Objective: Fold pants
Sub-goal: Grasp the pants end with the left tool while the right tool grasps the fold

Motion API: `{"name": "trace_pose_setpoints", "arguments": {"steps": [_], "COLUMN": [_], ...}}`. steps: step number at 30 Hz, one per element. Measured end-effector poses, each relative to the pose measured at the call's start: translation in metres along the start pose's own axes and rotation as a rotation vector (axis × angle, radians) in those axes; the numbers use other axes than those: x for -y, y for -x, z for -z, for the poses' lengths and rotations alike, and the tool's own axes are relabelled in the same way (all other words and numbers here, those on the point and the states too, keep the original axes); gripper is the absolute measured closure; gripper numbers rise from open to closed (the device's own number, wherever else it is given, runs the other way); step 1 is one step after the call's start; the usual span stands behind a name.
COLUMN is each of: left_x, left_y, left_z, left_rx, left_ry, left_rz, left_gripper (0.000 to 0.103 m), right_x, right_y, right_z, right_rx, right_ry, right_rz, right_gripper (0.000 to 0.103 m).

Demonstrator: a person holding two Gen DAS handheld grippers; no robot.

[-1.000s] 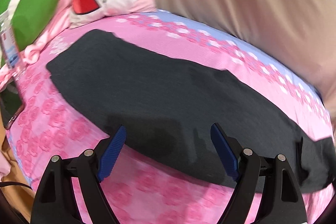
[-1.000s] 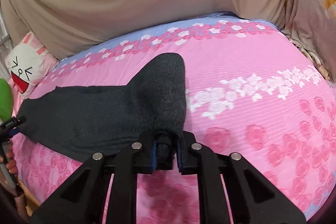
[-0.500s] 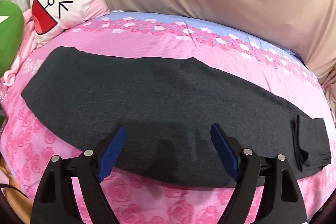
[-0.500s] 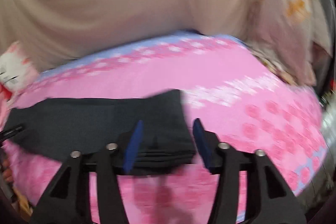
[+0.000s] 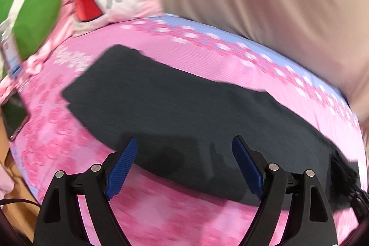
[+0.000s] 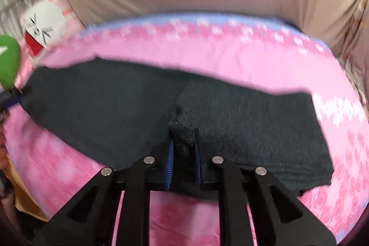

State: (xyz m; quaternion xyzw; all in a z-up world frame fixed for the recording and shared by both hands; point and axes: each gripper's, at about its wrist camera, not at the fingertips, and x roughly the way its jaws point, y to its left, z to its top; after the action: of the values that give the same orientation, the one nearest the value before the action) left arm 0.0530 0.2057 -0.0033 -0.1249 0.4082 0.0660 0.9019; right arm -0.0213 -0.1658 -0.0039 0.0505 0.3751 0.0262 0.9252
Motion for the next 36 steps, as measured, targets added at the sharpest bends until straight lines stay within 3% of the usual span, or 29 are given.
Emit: {"name": "trace_pose_setpoints", "arguments": {"steps": [3, 7, 8, 9, 12, 14, 15, 16, 17, 18, 20, 24, 29, 33, 35, 36], "left_x": [-0.037, -0.079, -0.090, -0.096, -0.115, -0.123, -0.122, -0.116, -0.109, -0.100, -0.088, -0.032, 0.088, 0.170, 0.215, 0.226], "left_y": [-0.006, -0.025, -0.029, -0.031, -0.051, -0.066, -0.066, -0.065, -0.063, -0.057, -0.041, 0.017, 0.075, 0.054, 0.023, 0.015], "left_z": [-0.017, -0.031, -0.033, -0.034, -0.037, -0.035, -0.035, -0.036, -0.038, -0.041, -0.048, -0.060, -0.038, 0.004, 0.042, 0.056], "left_rx": [0.011, -0.024, -0.028, -0.025, -0.059, -0.097, -0.072, -0.049, -0.037, -0.019, 0.008, 0.095, 0.158, 0.021, -0.108, -0.136], "left_ry": [0.077, 0.165, 0.190, 0.201, 0.248, 0.312, 0.317, 0.295, 0.263, 0.232, 0.229, 0.127, -0.110, -0.246, -0.354, -0.387], "left_rz": [-0.039, -0.053, -0.066, -0.072, -0.115, -0.096, -0.108, -0.139, -0.168, -0.172, -0.107, 0.032, 0.202, 0.296, 0.314, 0.302], "left_gripper": [0.021, 0.021, 0.021, 0.021, 0.020, 0.021, 0.024, 0.040, 0.074, 0.086, 0.090, 0.091, 0.090, 0.082, 0.058, 0.057], "right_x": [-0.035, -0.062, -0.062, -0.061, -0.048, -0.034, -0.028, -0.024, -0.017, -0.014, -0.005, 0.018, 0.046, 0.064, 0.073, 0.076], "right_y": [-0.015, -0.064, -0.063, -0.054, -0.029, -0.018, -0.013, -0.008, -0.003, 0.000, 0.007, 0.016, 0.027, 0.032, 0.035, 0.037], "right_z": [-0.014, 0.006, 0.010, 0.011, 0.009, 0.007, 0.006, 0.005, 0.006, 0.007, 0.010, 0.015, 0.025, 0.038, 0.044, 0.045], "right_rx": [0.004, -0.140, -0.134, -0.106, -0.041, -0.021, -0.016, -0.011, -0.003, 0.001, 0.015, 0.035, 0.047, 0.041, 0.029, 0.027], "right_ry": [0.046, 0.081, 0.071, 0.058, 0.030, 0.007, -0.003, -0.011, -0.021, -0.025, -0.033, -0.073, -0.133, -0.158, -0.171, -0.178], "right_rz": [-0.079, -0.096, -0.098, -0.105, -0.066, -0.036, -0.023, -0.010, 0.007, 0.016, 0.036, 0.073, 0.088, 0.096, 0.101, 0.101], "right_gripper": [0.089, 0.076, 0.072, 0.060, 0.038, 0.034, 0.032, 0.031, 0.029, 0.029, 0.029, 0.029, 0.028, 0.028, 0.028, 0.028]}}
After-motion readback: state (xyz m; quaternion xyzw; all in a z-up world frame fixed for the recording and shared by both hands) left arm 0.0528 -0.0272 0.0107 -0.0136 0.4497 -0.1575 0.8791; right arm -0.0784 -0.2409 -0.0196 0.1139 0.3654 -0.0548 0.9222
